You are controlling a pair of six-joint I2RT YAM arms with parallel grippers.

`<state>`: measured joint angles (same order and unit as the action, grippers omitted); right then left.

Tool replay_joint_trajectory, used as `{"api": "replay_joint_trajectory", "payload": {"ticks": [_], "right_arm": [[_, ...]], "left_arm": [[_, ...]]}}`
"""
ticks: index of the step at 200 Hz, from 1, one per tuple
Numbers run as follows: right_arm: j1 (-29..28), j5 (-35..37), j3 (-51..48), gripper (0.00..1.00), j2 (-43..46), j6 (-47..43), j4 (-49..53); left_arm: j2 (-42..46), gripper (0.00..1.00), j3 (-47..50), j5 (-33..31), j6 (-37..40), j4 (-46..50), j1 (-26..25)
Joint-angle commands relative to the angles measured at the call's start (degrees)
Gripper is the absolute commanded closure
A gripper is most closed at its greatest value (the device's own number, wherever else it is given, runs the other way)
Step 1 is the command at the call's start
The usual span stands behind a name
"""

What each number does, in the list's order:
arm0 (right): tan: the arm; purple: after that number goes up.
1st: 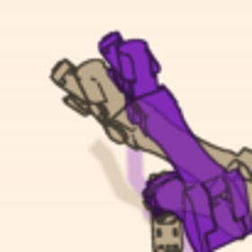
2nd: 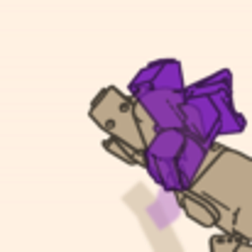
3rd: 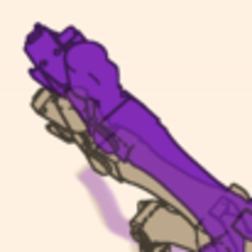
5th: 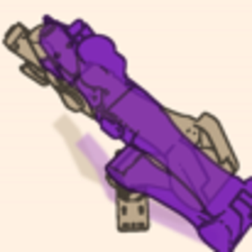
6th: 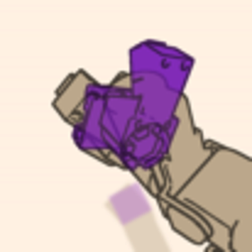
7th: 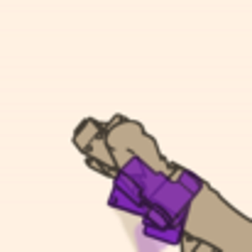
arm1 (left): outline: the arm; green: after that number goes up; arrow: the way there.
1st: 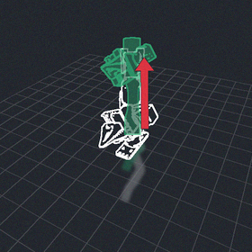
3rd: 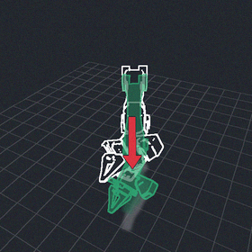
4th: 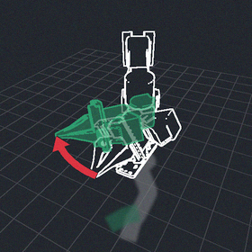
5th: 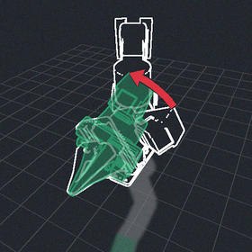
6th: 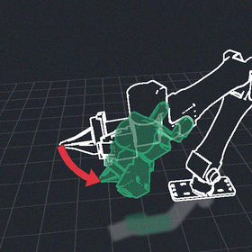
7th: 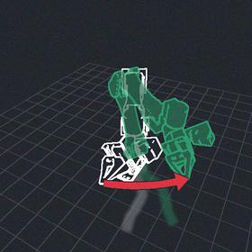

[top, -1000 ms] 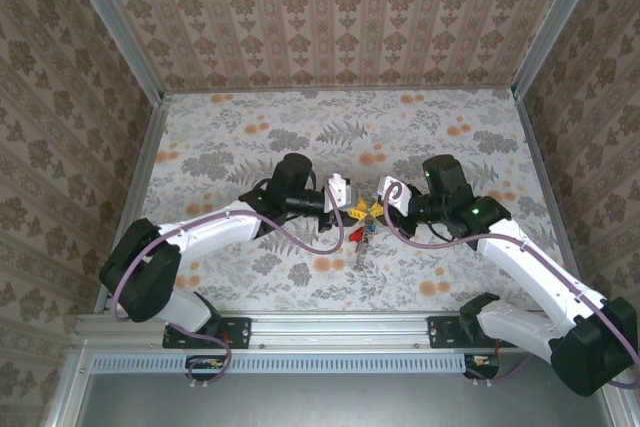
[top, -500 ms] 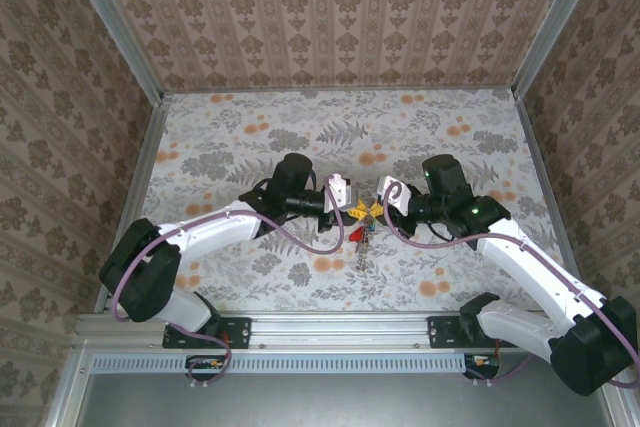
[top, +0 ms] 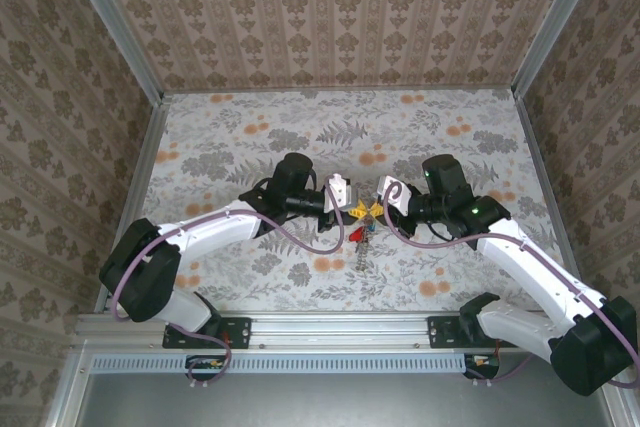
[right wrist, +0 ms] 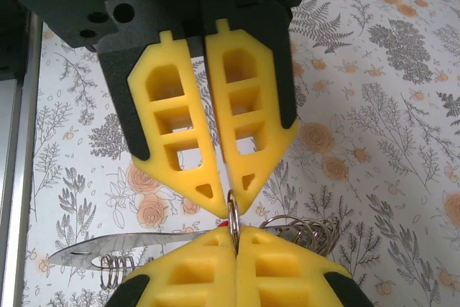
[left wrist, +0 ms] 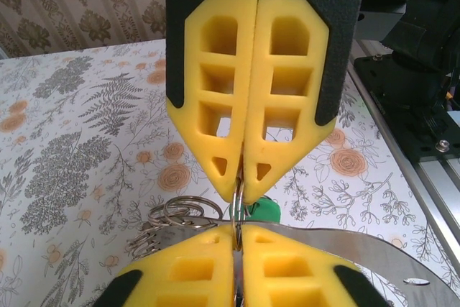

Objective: Put the keys on the keyring

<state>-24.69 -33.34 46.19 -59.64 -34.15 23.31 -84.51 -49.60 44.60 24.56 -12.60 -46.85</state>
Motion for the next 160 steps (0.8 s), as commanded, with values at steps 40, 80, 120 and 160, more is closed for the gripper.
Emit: {"api": "replay_joint_trajectory", "payload": {"ticks": [40,80,120,160], "right_arm": [[-0.3,-2.3,1.3,0.95,0.5,0.7,-3.6],[-0.3,-2.1,1.0,0.92,0.7,0.8,-3.6],[-0.1,-1.3,-1.6,0.87,1.5,1.5,-5.6],[1.1,-4.3,-5.4,0.79,1.5,4.9,-11.5]], "left_arm": [[-1.1,0.85,-2.6,1.6,0.6,-0.8,-0.6],[-1.1,0.99,-2.8,1.8,0.5,-0.8,-0.5],[-0.8,1.0,-1.2,3.2,-3.5,-6.0,0.0],[-0.9,1.0,1.7,6.0,-8.8,-15.1,0.5]]}}
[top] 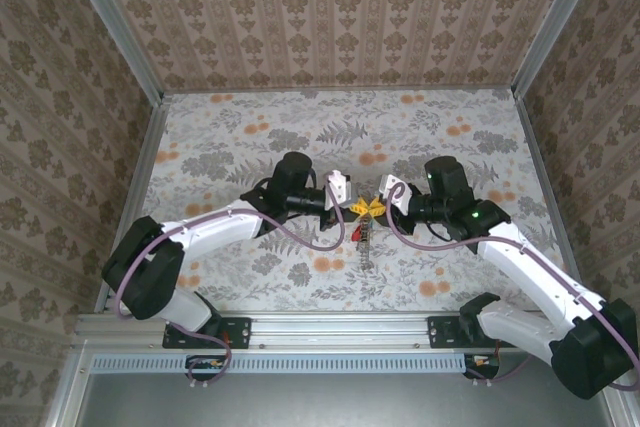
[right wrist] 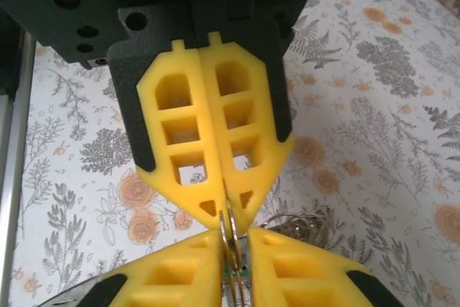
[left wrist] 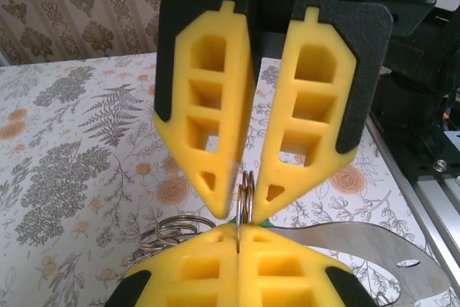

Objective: Put the keys on the keyring

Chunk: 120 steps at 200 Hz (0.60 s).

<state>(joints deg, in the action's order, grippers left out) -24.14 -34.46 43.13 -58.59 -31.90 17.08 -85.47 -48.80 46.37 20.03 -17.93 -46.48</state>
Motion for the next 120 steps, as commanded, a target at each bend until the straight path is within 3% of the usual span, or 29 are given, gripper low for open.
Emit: {"api": "replay_joint_trajectory", "payload": {"ticks": [1,91,120], "right_arm": [[0.6,-3.2,-2.5,0.79,0.4,2.7,-5.4],[2.0,-3.2,-4.2,0.81,0.8,3.2,-6.8],[2.1,-2.9,-3.4,0.89,0.9,2.8,-5.9]], "left_arm": [[0.1,1.0,0.9,4.3,-4.3,-9.8,0.2],[1.1,1.0,3.6,4.2,-6.4,-14.5,0.9],[1.3,1.0,4.2,3.8,-7.1,-15.8,1.0]]}}
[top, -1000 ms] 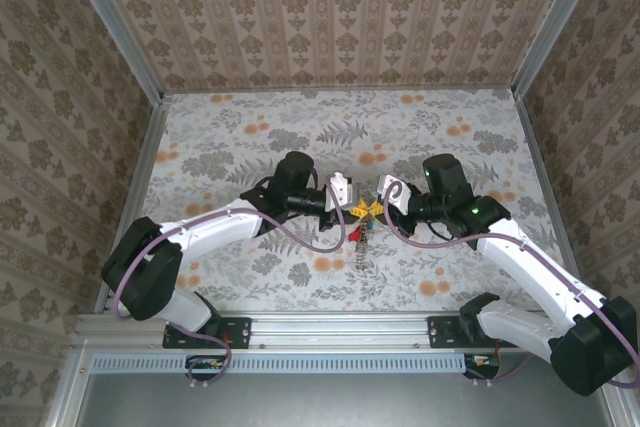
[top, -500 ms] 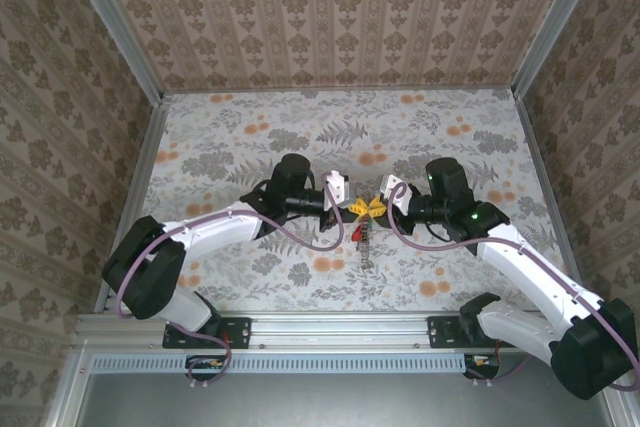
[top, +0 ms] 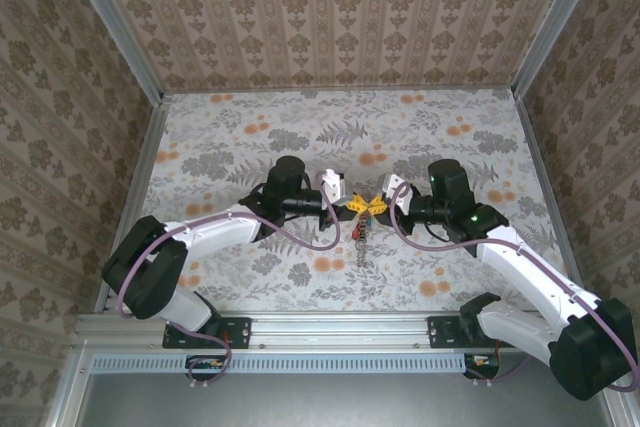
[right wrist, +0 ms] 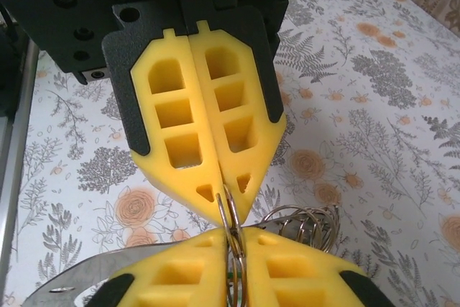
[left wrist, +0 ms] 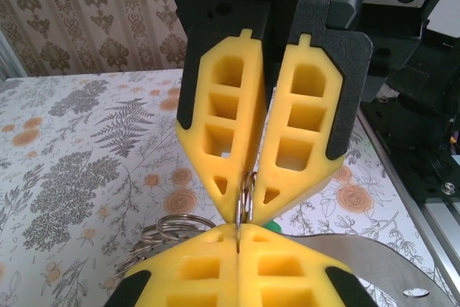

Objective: Put the keys on the keyring

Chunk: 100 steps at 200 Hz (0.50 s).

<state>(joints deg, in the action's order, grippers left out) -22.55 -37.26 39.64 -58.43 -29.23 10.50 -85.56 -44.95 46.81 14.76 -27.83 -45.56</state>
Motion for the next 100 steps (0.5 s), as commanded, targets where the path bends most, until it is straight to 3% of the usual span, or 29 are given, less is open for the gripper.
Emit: {"api": "replay_joint_trajectory", "payload": {"ticks": [1,25,37,100], "right_arm": [[0.5,-0.1,0.2,0.89,0.7,0.1,0.8],[0.4,-0.6,1.8,0.95,0.7,0.0,2.4],[0.4,-0.9,2.9,0.97,0.5,-0.6,3.8],[-0.5,0.8,7.8,0.97,-0.6,-4.3,11.4]], "left_arm": [[1.3,1.0,0.3,3.3,-1.9,-5.9,0.1],[1.6,1.0,-0.7,2.5,0.1,-1.9,0.0],[1.8,0.91,-1.7,1.5,2.5,2.2,-0.2],[2.3,0.78,-7.0,-2.1,12.2,17.0,-1.2]]}}
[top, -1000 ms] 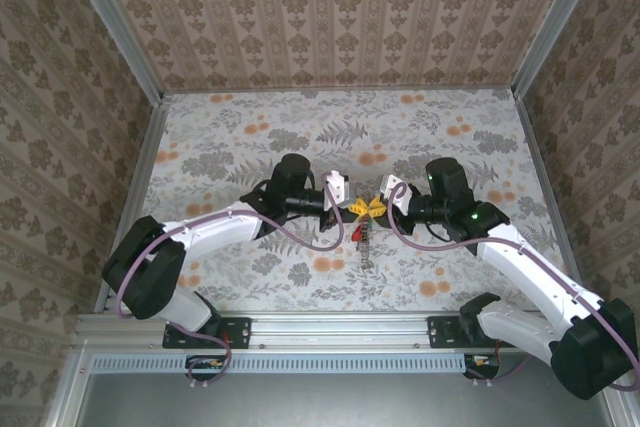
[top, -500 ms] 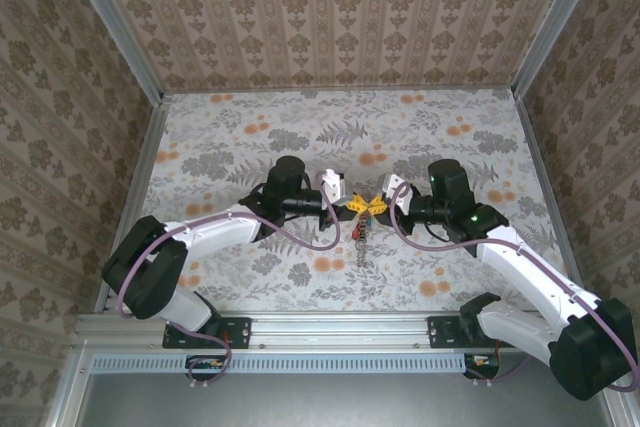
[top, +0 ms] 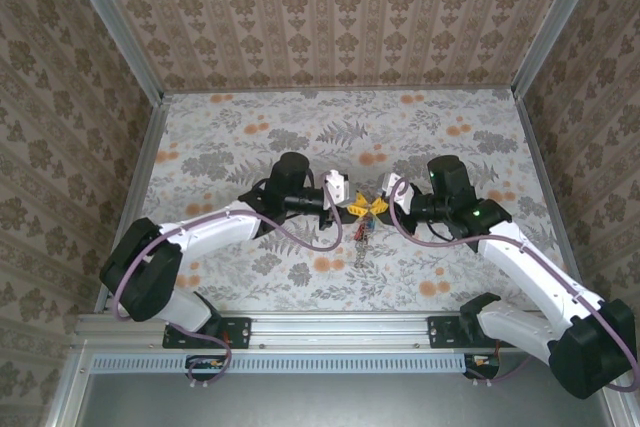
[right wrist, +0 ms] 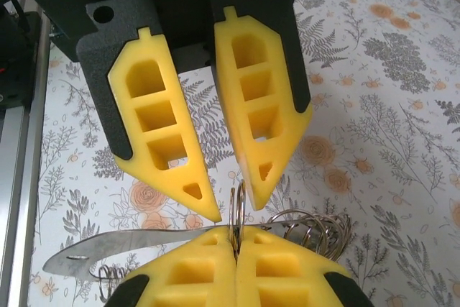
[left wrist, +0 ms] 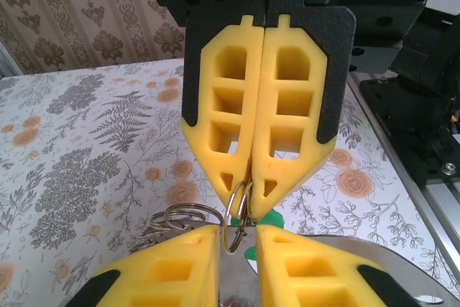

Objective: Put the keys on the keyring

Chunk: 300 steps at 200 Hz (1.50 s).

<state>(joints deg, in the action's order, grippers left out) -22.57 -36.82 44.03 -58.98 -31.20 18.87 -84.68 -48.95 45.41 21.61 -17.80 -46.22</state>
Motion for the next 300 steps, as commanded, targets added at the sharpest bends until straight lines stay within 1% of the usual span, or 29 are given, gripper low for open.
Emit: {"api": "replay_joint_trajectory", "payload": {"ticks": [1,43,79,138,255,300], "right_arm": [[-0.5,0.3,3.5,0.97,-0.1,-2.4,3.1],[-1.2,1.0,4.5,0.97,-1.0,-3.3,4.4],[-1.3,1.3,4.7,0.97,-1.5,-3.6,4.3],[-1.3,1.2,3.9,0.97,-1.3,-4.4,3.9],[-1.3,0.8,4.1,0.96,-1.5,-6.0,4.3],[-1.3,0.5,3.9,0.96,-1.5,-5.4,3.1]], "left_arm": [[1.5,0.78,-3.1,-0.7,5.5,7.1,-0.6],[1.0,0.78,-5.0,-0.9,7.0,9.3,-1.0],[1.3,0.78,-4.7,-1.5,6.8,8.5,-1.1],[1.8,0.77,-4.8,-1.5,7.5,10.1,-0.8],[0.3,0.77,-6.9,0.1,8.2,11.9,-1.0],[-0.5,0.79,-8.0,0.3,9.8,15.0,-1.2]]}}
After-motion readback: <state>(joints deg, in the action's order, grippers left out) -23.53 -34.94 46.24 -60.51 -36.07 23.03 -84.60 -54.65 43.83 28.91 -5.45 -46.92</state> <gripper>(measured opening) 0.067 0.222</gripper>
